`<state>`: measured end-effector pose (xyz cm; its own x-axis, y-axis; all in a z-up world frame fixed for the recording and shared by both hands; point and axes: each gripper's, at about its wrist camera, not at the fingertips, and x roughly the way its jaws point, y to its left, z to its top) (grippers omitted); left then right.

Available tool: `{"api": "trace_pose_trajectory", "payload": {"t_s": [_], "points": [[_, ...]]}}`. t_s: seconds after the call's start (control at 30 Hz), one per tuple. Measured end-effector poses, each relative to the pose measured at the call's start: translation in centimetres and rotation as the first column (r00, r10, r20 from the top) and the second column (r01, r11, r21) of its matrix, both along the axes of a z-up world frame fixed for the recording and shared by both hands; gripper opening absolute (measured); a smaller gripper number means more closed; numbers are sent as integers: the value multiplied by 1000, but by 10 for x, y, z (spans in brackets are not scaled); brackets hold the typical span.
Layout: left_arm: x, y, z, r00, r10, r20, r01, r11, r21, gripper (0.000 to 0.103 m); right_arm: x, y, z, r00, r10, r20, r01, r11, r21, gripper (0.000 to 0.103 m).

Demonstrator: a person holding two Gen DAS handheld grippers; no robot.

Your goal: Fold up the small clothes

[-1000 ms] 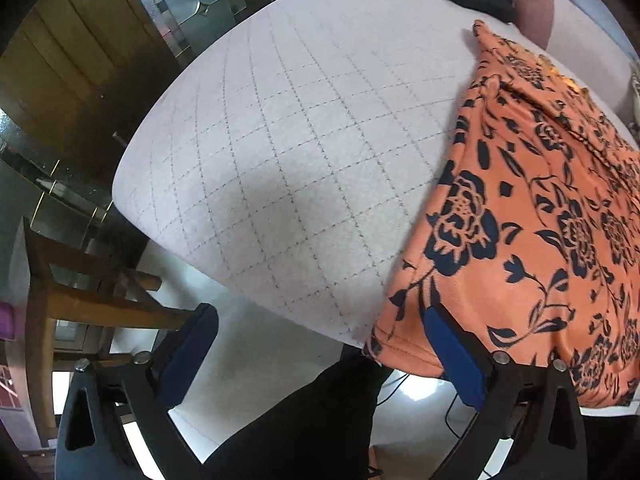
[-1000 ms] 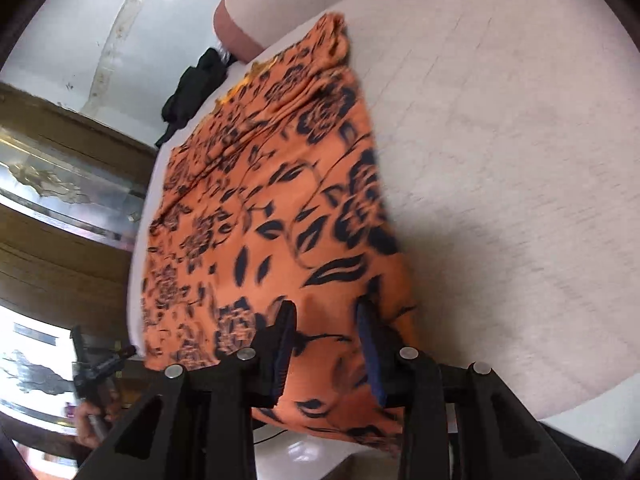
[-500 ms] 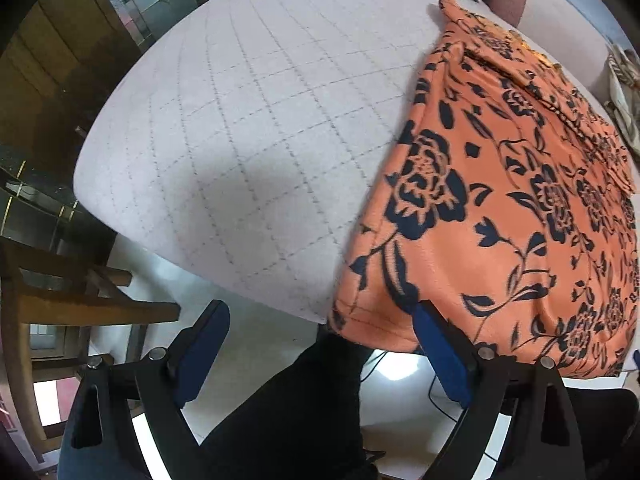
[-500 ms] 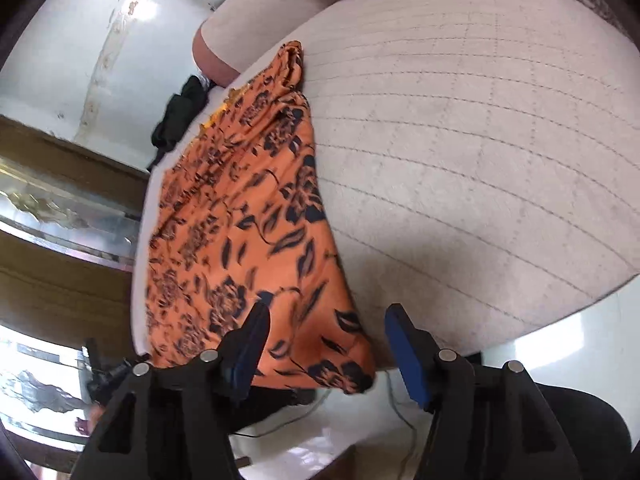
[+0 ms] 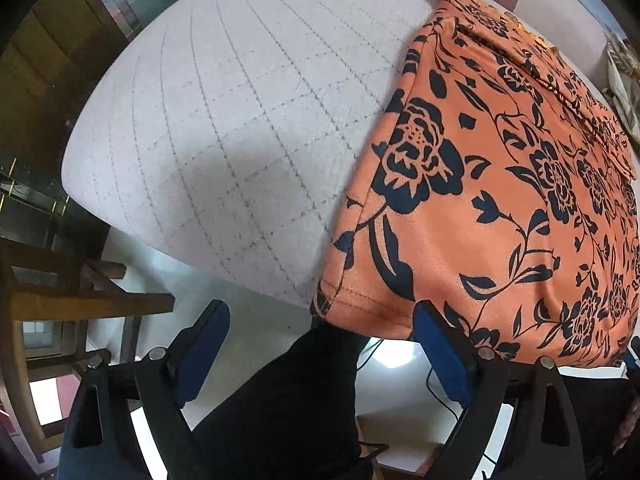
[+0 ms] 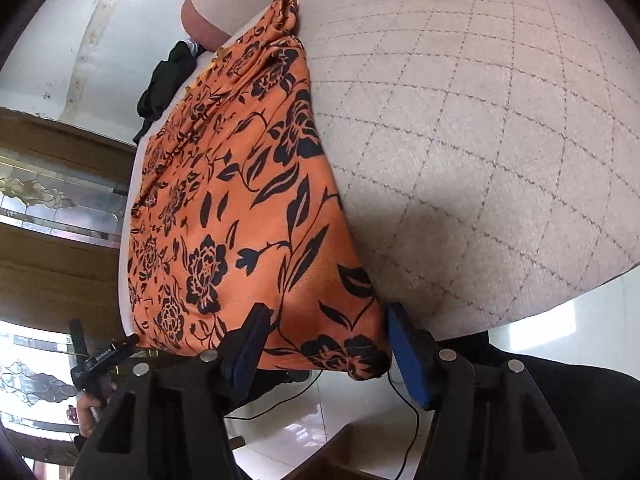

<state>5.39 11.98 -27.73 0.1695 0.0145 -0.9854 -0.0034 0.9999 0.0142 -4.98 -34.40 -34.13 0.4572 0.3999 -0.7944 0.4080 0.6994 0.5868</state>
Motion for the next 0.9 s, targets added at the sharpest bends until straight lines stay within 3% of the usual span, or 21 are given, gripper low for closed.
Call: {"api": "trace_pose_trajectory", "payload": {"t_s": [0.13,0.23,0.3,0.33,0.37,0.4,0.53,0.6,0.63,0.67,0.7,0.9], "points": [[0,2,1,1000,-4,21,4,1000,-20,93,-5,-8,-5,999,-43,13,42,997,66,64],[-1,-1,3,999,-22,37,24,999,-33,91,-5,-7,-4,999,-32,18,31,999,44,56],[-1,-4,3,999,-31,39,33,999,-42,72,-2,-4,-2,1000,-8,16,8,1000,11,46],[-1,-4,2,999,-36,32,37,998,-53,51,-1,0,-1,1000,8,17,-8,1000,-6,38],[-1,-3,-1,999,-38,18,39,997,-72,34,0,5,1,999,36,25,-35,999,-20,36],[-2,-3,-3,999,-34,8,35,996,-87,32,1,9,3,998,52,36,-51,998,-31,36],[-1,7,-1,1000,3,14,-2,994,-112,32,2,14,7,996,75,50,-72,996,-59,37],[0,12,-2,1000,27,4,-26,993,-116,45,1,9,3,998,46,30,-45,998,-37,39],[0,14,-3,999,39,-5,-39,992,-118,57,0,6,1,999,30,17,-30,999,-25,43],[1,16,-3,999,49,-14,-50,992,-119,62,0,3,-1,1000,16,6,-16,1000,-7,50],[1,16,-4,998,54,-17,-56,992,-116,63,-1,1,-2,1000,7,11,-8,1000,16,62],[5,12,-2,999,44,16,-42,990,-138,59,2,9,0,999,38,37,-38,999,-22,61]]}}
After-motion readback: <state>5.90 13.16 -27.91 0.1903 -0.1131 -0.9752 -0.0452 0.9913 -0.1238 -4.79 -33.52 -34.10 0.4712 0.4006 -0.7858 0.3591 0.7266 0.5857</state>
